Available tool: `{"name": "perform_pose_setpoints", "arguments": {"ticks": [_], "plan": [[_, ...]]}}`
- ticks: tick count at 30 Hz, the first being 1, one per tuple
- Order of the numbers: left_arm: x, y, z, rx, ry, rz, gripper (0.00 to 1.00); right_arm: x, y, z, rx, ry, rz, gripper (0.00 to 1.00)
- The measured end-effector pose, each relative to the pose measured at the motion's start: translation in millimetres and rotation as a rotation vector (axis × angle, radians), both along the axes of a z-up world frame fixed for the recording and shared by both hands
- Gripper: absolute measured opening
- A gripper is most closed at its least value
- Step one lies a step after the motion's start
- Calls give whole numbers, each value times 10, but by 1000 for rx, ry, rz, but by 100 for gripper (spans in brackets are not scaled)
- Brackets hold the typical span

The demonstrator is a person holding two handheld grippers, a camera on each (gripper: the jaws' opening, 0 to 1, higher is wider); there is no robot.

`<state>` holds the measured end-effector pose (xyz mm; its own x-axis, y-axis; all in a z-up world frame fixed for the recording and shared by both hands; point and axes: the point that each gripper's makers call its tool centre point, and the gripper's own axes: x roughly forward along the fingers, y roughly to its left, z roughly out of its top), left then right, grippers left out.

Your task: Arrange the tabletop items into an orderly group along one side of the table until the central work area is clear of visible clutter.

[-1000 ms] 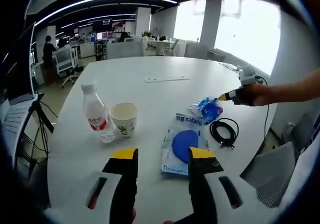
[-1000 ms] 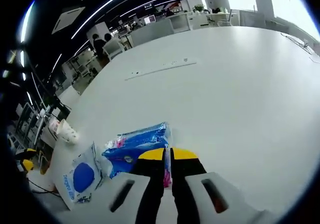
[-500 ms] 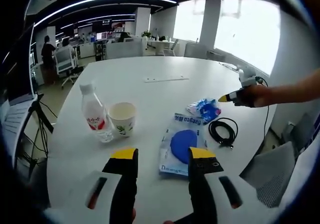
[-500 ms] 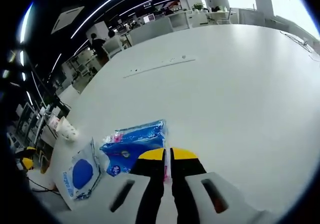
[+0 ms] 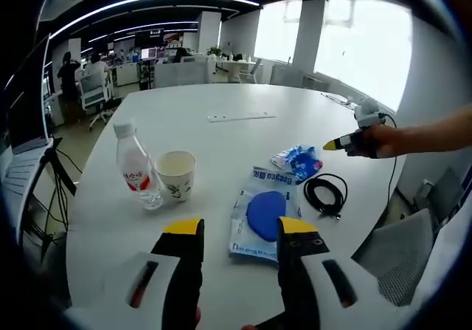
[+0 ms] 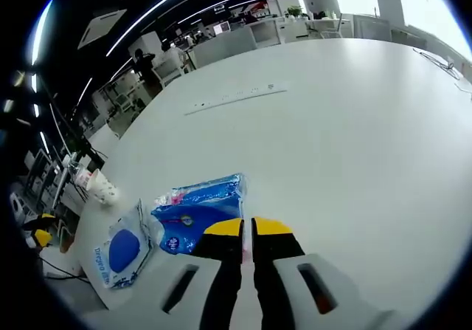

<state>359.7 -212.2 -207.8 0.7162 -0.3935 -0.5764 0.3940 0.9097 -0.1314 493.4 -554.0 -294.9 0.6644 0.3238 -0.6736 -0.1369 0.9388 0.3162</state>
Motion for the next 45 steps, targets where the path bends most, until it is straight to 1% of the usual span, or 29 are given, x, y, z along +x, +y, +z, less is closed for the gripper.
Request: {"name": "perform_pose_setpoints", "arguments": {"ticks": [3,11,16,18,23,26,29,31,34,37,45], "plan": [[-3,-17,-11,-4,-1,-4,38,-40,-8,-14,-14,4,13,2],[-16,-76,5,-10,-6,-21,38,-151,-44,-28,-8,6,14,3],[-42,-83,-28,-4,-4,-24,38,-202,-18,-17,-5,-9,45,4],[-65,-97,-48,-7,0,-26,38,-246,15,-10,-9,-15,73,5],[-84,-137,-90,-11,8,-34,38,-340,105,-21,-33,-19,145,10],[-88,-164,-105,-14,12,-36,38,-368,157,-23,-50,-20,193,12],[-89,-187,-122,-18,16,-36,38,-429,210,-43,-91,-12,251,11],[-97,-206,-137,-20,22,-36,38,-462,261,-63,-119,-5,302,15],[-113,-228,-172,-21,33,-40,38,-497,335,-62,-143,-6,350,18],[-137,-246,-193,-24,42,-39,38,-523,411,-36,-153,-14,386,20],[-167,-290,-230,-32,55,-51,39,-526,529,-3,-149,-27,436,22]]}}
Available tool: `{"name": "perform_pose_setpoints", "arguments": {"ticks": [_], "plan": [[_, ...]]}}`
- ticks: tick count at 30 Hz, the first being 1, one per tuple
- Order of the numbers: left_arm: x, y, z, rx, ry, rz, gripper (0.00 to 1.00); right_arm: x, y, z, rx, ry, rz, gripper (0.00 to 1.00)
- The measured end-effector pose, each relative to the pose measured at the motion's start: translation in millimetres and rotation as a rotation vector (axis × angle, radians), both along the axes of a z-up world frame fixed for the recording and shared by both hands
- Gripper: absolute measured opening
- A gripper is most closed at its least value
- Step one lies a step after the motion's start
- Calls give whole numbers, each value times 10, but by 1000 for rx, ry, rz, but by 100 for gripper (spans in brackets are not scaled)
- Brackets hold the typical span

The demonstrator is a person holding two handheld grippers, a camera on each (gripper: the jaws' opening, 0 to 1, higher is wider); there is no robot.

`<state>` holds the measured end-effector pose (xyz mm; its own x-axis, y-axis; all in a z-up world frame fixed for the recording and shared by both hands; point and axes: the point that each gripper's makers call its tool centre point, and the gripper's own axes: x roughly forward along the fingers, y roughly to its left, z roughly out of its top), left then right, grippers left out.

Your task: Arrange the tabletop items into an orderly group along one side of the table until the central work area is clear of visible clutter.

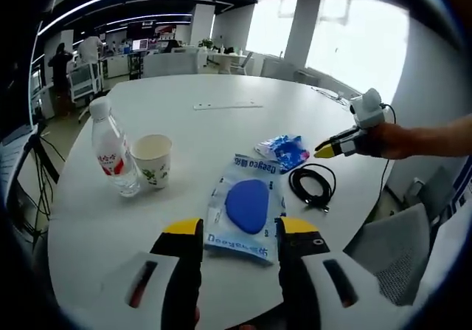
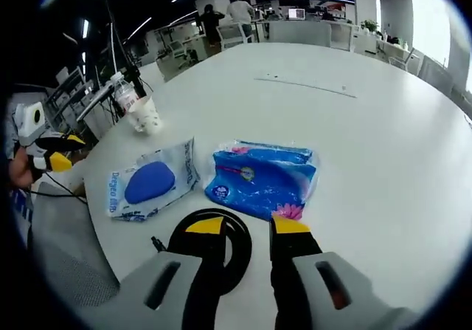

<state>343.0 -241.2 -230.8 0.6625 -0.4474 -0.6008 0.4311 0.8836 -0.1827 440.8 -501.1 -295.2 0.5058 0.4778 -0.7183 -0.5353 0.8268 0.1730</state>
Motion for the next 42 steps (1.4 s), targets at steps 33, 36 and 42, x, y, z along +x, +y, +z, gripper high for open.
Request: {"name": "perform_pose_setpoints", "arguments": {"ticks": [33,36,42], "plan": [[-209,-121,-474,10,196,56,38,136,1115,95,-7,-6,303,22],[-225,-128,-519,6,210,63,38,136,1169,64,-25,0,334,22],[-223,-173,-593,-6,238,74,39,175,1257,-38,-55,13,376,22]]}}
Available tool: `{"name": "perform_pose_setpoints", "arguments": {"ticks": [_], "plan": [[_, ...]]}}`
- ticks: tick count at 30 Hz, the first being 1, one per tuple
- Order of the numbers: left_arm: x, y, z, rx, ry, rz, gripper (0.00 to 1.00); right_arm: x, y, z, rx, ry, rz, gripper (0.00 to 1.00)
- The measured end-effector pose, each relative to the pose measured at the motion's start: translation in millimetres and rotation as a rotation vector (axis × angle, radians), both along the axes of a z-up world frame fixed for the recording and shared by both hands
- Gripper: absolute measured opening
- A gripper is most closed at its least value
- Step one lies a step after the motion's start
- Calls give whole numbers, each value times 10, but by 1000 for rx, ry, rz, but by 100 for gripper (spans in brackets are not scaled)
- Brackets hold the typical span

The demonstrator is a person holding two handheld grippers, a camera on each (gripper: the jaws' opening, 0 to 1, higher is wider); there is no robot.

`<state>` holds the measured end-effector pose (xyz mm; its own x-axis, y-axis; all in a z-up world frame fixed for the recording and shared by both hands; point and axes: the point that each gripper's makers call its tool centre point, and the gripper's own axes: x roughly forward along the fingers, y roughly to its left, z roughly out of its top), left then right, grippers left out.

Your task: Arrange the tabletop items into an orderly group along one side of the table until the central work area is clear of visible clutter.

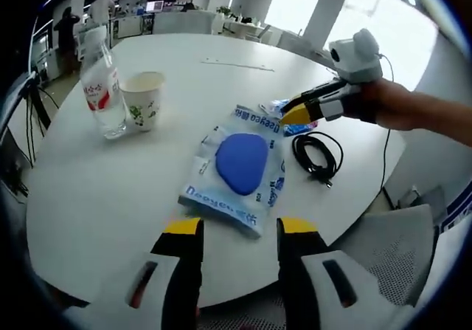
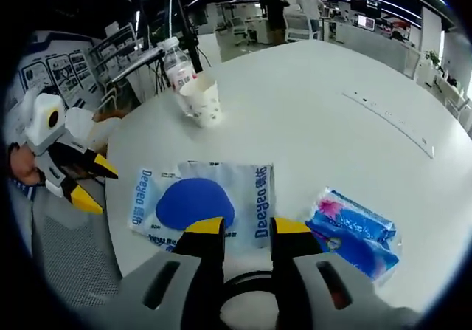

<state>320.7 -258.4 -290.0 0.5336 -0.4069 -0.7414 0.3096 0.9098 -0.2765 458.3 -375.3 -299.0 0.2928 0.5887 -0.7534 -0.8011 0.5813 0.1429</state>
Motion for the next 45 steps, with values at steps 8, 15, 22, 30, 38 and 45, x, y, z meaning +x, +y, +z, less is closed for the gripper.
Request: {"name": "perform_pose_setpoints", "arguments": {"ticks": [8,15,22,30,38,45], "plan": [[31,-53,-137,-11,41,12,38,97,5,-71,-28,4,-3,22],[38,-108,-280,-12,80,22,36,166,-35,-151,-46,20,-8,22],[26,-135,-382,-22,118,45,34,153,-66,-286,-74,41,5,22],[36,-152,-428,-1,149,43,25,112,-76,-308,-74,48,9,16],[25,-176,-538,-26,206,91,10,-15,-76,-243,-16,62,19,0],[12,-172,-484,-25,189,74,5,-113,-113,-218,1,65,-4,0]]}}
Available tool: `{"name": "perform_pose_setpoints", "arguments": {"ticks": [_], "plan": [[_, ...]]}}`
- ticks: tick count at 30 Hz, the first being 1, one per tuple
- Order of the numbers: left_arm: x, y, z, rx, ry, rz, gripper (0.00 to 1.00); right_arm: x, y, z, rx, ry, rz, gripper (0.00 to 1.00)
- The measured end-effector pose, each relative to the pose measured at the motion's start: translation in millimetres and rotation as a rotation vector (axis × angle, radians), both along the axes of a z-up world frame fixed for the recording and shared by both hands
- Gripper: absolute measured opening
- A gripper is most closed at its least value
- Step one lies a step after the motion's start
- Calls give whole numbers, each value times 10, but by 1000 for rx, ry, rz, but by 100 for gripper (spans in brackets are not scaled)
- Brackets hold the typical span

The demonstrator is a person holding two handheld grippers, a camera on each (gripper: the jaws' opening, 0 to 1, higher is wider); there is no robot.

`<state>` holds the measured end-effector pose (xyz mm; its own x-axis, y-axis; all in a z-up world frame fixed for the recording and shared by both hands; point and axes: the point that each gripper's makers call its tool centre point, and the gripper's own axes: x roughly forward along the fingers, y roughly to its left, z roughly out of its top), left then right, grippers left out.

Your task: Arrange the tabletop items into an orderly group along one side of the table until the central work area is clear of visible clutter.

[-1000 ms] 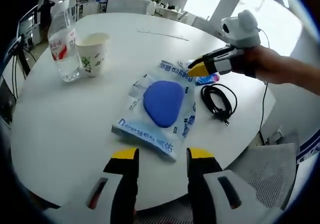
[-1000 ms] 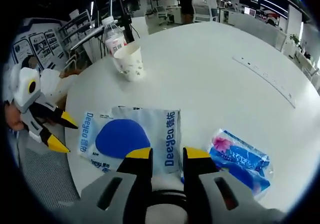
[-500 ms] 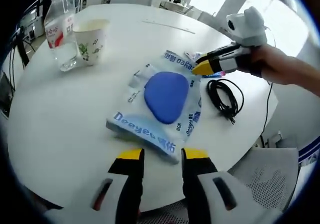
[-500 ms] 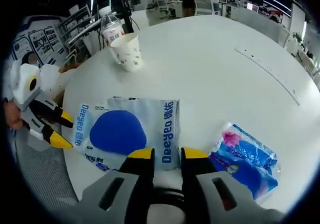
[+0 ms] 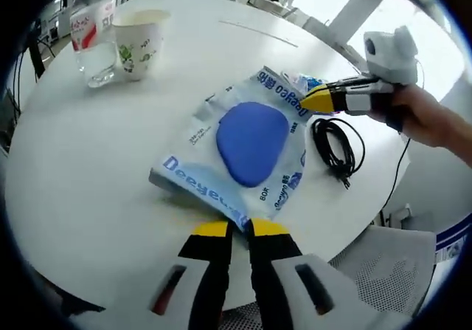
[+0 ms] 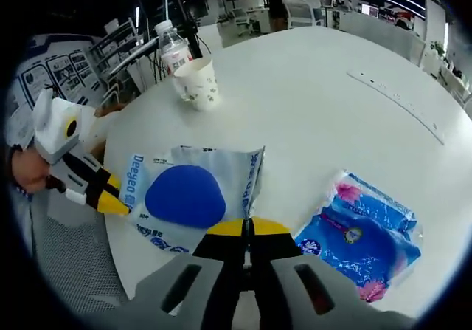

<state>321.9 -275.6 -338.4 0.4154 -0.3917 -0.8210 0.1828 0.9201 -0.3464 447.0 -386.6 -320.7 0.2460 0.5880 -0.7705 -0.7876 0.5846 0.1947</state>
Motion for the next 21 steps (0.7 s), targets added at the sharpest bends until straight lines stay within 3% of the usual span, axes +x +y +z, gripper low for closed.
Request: {"name": "perform_pose_setpoints", "arguments": {"ticks": [21], "plan": [[307,199,218,24,-74,-36,0,-150,-139,243,52,-49,-91,0]]}}
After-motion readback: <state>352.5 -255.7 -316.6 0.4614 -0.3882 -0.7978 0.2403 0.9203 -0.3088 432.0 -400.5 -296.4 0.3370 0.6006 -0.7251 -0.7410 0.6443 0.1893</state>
